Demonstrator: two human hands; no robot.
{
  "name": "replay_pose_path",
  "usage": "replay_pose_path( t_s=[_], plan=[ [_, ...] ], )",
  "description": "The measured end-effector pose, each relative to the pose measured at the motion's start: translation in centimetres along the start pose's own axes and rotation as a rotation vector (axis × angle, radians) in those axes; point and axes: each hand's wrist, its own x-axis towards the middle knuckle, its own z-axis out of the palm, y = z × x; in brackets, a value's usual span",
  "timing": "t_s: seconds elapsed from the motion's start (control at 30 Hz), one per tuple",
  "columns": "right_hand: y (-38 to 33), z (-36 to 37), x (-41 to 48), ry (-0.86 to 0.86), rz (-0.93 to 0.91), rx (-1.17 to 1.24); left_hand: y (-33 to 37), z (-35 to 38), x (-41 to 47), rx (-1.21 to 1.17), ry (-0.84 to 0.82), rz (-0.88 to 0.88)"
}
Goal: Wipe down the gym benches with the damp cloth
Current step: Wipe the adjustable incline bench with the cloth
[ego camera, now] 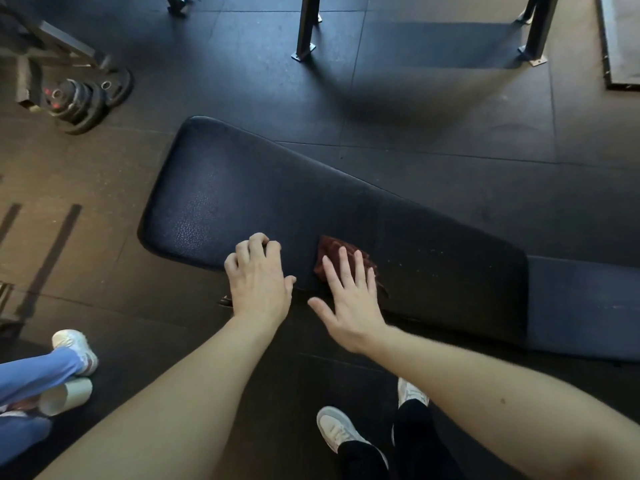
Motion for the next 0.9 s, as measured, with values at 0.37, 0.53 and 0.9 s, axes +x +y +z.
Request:
replay_pose_path(
  t_s=[0.37, 0.53, 0.9],
  plan=[
    [-3.8, -9.6, 17.0, 0.049, 0.129, 0.139, 0.8, 0.3, 0.8, 0.018, -0.019, 0.008],
    [-3.7, -8.9, 16.7, 0.049, 0.040, 0.092, 0.8, 0.1, 0.9, 0.022, -0.025, 0.018],
    [6.8, -8.1, 12.2, 0.002, 0.532, 0.254, 0.9, 0.2, 1.0, 0.011, -0.032, 0.031]
  ],
)
